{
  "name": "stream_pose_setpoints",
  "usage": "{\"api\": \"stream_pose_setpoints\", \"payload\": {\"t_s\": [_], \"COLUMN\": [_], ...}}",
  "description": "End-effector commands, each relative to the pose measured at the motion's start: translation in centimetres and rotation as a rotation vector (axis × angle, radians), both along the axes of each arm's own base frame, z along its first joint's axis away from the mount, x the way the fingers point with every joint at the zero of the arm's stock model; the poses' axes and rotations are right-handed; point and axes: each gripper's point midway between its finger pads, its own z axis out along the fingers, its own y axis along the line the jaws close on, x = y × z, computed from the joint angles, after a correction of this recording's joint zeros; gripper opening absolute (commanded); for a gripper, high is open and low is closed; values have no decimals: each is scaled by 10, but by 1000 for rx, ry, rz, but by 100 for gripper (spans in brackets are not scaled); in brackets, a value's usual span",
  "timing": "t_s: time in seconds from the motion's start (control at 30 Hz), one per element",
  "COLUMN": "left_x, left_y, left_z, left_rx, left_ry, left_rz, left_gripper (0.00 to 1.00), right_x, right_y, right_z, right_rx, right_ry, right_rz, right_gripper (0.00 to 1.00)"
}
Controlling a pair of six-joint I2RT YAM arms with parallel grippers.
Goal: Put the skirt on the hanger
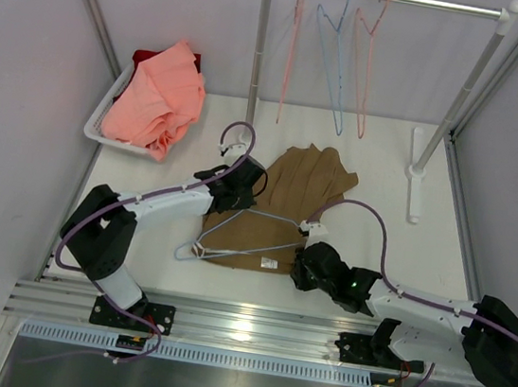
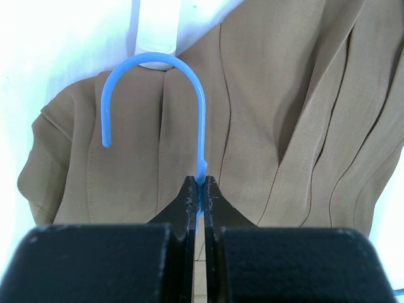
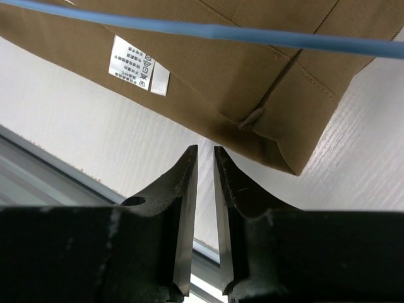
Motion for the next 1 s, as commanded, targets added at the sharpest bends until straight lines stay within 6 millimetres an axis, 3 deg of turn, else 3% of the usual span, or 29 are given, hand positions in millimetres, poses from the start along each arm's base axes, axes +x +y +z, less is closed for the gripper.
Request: {"api": "stream_pose_setpoints", "payload": {"t_s": [0.0,0.43,0.63,0.97], "left_x": [14,14,13,16], "left_y": [-12,-8,-8,-10], "left_z": [14,12,11,12], "left_rx": [-69,-55,-41,-39], "left_ry": [-33,-36,-33,-38], "left_rz": [25,16,1,-8], "left_gripper": [0,0,0,0], "right_x": [14,51,68,77], "right_y": [10,-8,-9,-5], "right_z": [6,3,23,31], "right_rx": [35,-81,-61,-79], "right_ry": [-56,-154,-230,-271], "right_rz": [-37,-131,-171,-162], "right_gripper": [21,25,27,33]}}
